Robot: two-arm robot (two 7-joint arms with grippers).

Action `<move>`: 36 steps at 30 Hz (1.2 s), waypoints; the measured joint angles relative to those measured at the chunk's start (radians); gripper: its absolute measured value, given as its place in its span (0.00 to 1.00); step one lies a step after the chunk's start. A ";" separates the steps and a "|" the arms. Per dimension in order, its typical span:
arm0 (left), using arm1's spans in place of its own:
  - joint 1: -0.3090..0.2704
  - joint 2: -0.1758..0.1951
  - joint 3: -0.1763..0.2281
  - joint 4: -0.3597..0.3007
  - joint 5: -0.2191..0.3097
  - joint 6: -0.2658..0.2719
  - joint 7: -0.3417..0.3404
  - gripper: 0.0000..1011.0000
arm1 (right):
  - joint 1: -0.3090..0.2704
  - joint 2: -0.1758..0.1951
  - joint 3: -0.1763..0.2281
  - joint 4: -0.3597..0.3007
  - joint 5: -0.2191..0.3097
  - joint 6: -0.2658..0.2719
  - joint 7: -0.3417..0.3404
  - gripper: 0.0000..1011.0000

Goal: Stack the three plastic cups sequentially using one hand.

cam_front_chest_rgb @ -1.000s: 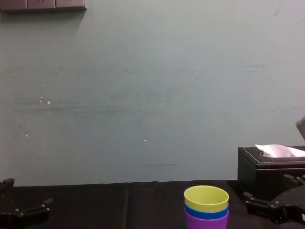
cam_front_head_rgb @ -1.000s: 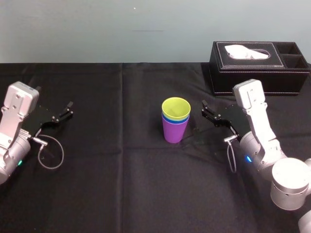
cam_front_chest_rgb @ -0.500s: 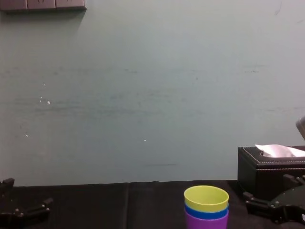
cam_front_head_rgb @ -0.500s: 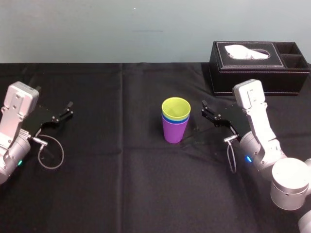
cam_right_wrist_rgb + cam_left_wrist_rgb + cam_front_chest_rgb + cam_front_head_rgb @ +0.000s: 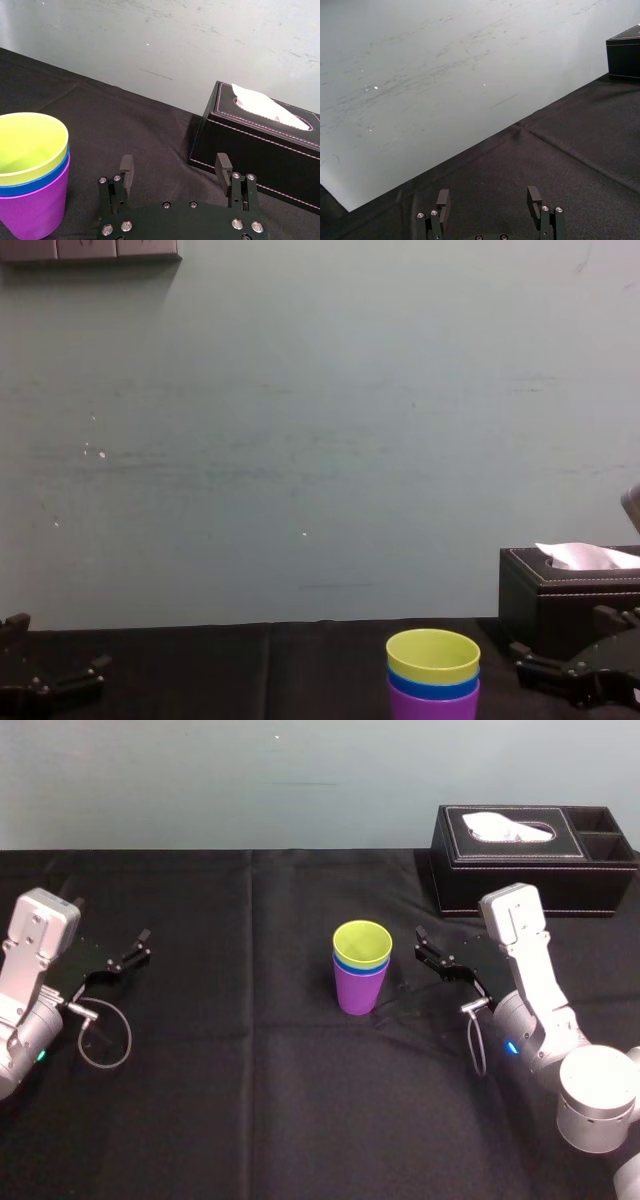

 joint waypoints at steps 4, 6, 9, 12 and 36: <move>0.000 0.000 0.000 0.000 0.000 0.000 0.000 1.00 | 0.000 0.000 0.000 0.000 0.000 0.000 0.000 0.99; 0.000 0.000 0.000 0.000 0.000 0.000 0.000 1.00 | 0.000 0.000 0.000 0.000 0.000 0.000 0.000 0.99; 0.000 0.000 0.000 0.000 0.000 0.000 0.000 1.00 | 0.000 0.000 0.000 0.000 0.000 0.000 0.000 0.99; 0.000 0.000 0.000 0.000 0.000 0.000 0.000 1.00 | 0.000 0.000 0.000 0.000 0.000 0.000 0.000 0.99; 0.000 0.000 0.000 0.000 0.000 0.000 0.000 1.00 | 0.000 0.000 0.000 0.000 0.000 0.000 0.000 0.99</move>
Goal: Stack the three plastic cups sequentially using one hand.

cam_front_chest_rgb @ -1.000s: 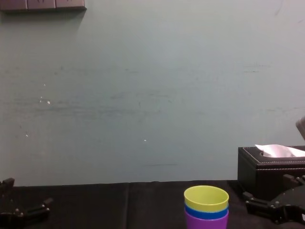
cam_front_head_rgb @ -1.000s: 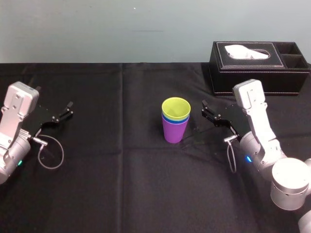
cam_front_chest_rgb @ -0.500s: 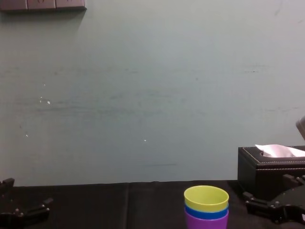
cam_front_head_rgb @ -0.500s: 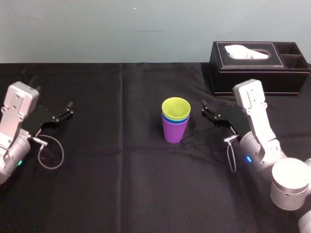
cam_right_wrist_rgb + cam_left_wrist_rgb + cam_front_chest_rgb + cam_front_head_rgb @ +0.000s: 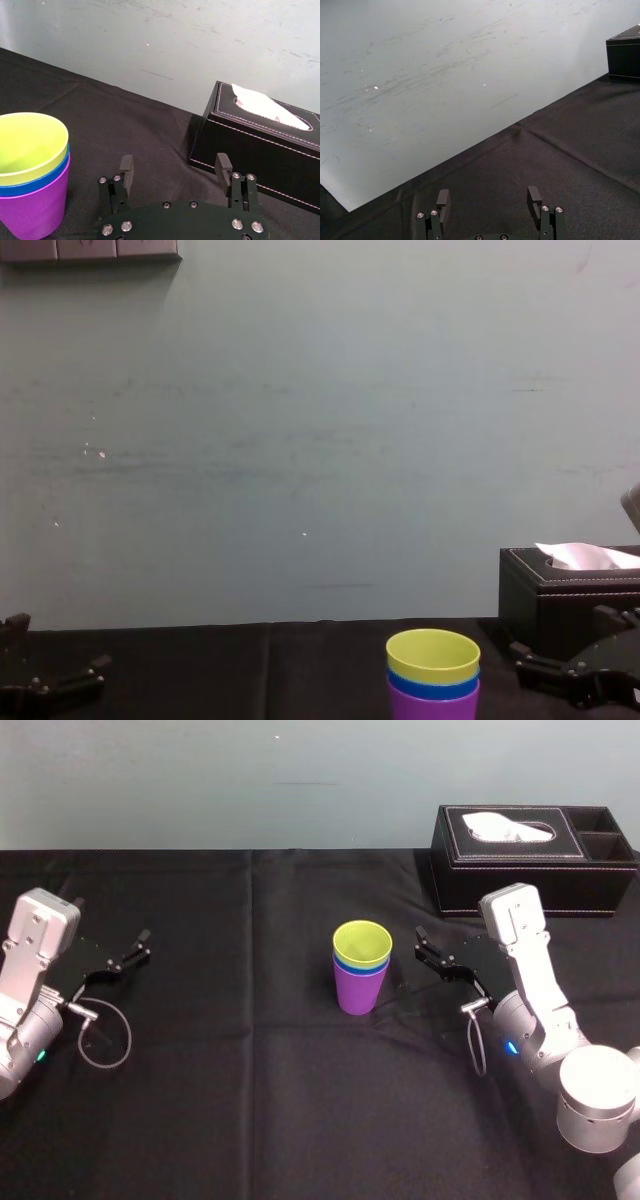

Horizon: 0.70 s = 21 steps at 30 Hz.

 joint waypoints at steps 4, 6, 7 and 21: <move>0.000 0.000 0.000 0.000 0.000 0.000 0.000 1.00 | 0.000 0.000 0.000 0.000 0.000 0.000 0.000 0.99; 0.000 0.000 0.000 0.000 0.000 0.000 0.000 1.00 | 0.000 0.000 0.000 0.000 0.000 0.000 0.000 0.99; 0.000 0.000 0.000 0.000 0.000 0.000 0.000 1.00 | 0.000 0.000 0.000 0.000 0.000 0.000 0.000 0.99; 0.000 0.000 0.000 0.000 0.000 0.000 0.000 1.00 | 0.000 0.000 0.000 0.000 0.000 0.000 0.000 0.99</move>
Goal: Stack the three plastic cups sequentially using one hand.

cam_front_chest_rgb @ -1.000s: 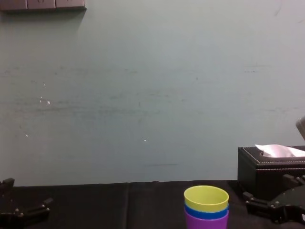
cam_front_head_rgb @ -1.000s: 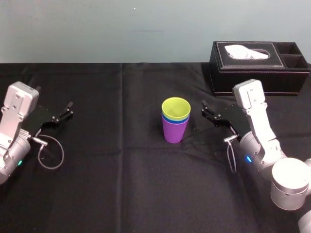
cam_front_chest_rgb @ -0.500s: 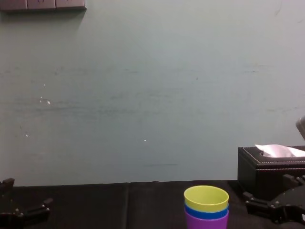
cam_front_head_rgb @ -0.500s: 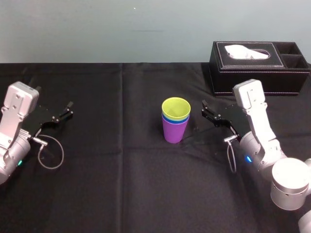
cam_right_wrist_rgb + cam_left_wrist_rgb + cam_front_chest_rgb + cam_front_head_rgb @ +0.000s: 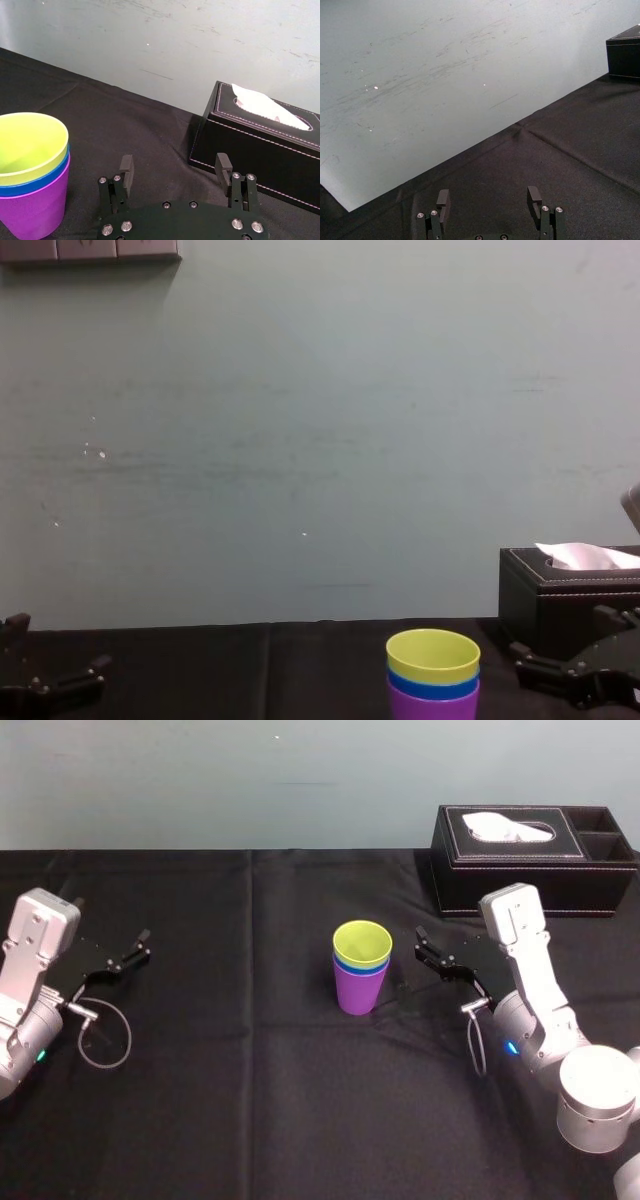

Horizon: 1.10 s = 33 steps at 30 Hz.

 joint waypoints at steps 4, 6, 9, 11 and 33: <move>0.000 0.000 0.000 0.000 0.000 0.000 0.000 1.00 | 0.000 0.000 0.000 0.000 0.000 0.000 0.000 0.99; 0.000 0.000 0.000 0.000 0.000 0.000 0.000 1.00 | 0.000 0.000 0.000 0.000 0.000 0.000 0.000 0.99; 0.000 0.000 0.000 0.000 0.000 0.000 0.000 1.00 | 0.000 0.000 0.000 0.000 0.000 0.000 0.000 0.99; 0.000 0.000 0.000 0.000 0.000 0.000 0.000 1.00 | 0.000 0.000 0.000 0.000 0.000 0.000 0.000 0.99; 0.000 0.000 0.000 0.000 0.000 0.000 0.000 1.00 | 0.000 0.000 0.000 0.000 0.000 0.000 0.000 0.99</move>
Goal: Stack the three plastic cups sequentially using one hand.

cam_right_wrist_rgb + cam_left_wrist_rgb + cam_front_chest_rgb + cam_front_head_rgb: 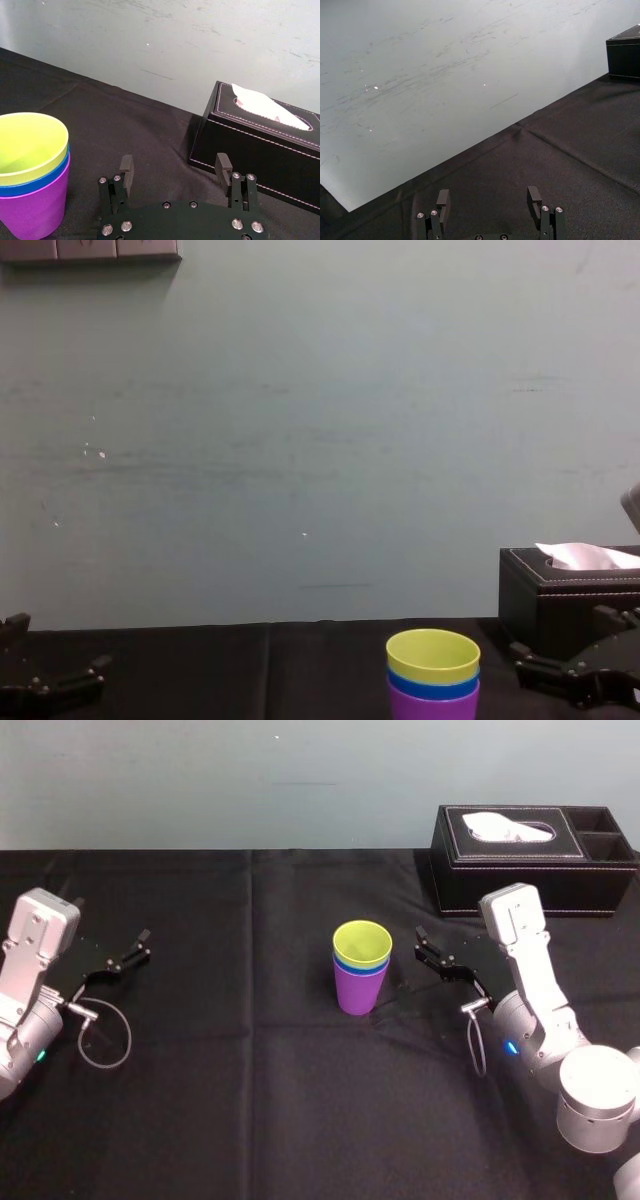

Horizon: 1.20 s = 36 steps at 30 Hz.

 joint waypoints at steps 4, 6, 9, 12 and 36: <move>0.000 0.000 0.000 0.000 0.000 0.000 0.000 1.00 | 0.000 0.000 0.000 0.000 0.000 0.000 0.000 0.99; 0.000 0.000 0.000 0.000 0.000 0.000 0.000 1.00 | 0.000 0.000 0.000 0.000 0.000 0.000 0.000 0.99; 0.000 0.000 0.000 0.000 0.000 0.000 0.000 1.00 | 0.000 0.000 0.000 0.000 0.000 0.000 0.000 0.99; 0.000 0.000 0.000 0.000 0.000 0.000 0.000 1.00 | 0.000 0.000 0.000 0.000 0.000 0.000 0.000 0.99; 0.000 0.000 0.000 0.000 0.000 0.000 0.000 1.00 | 0.000 0.000 0.000 0.000 0.000 0.000 0.000 0.99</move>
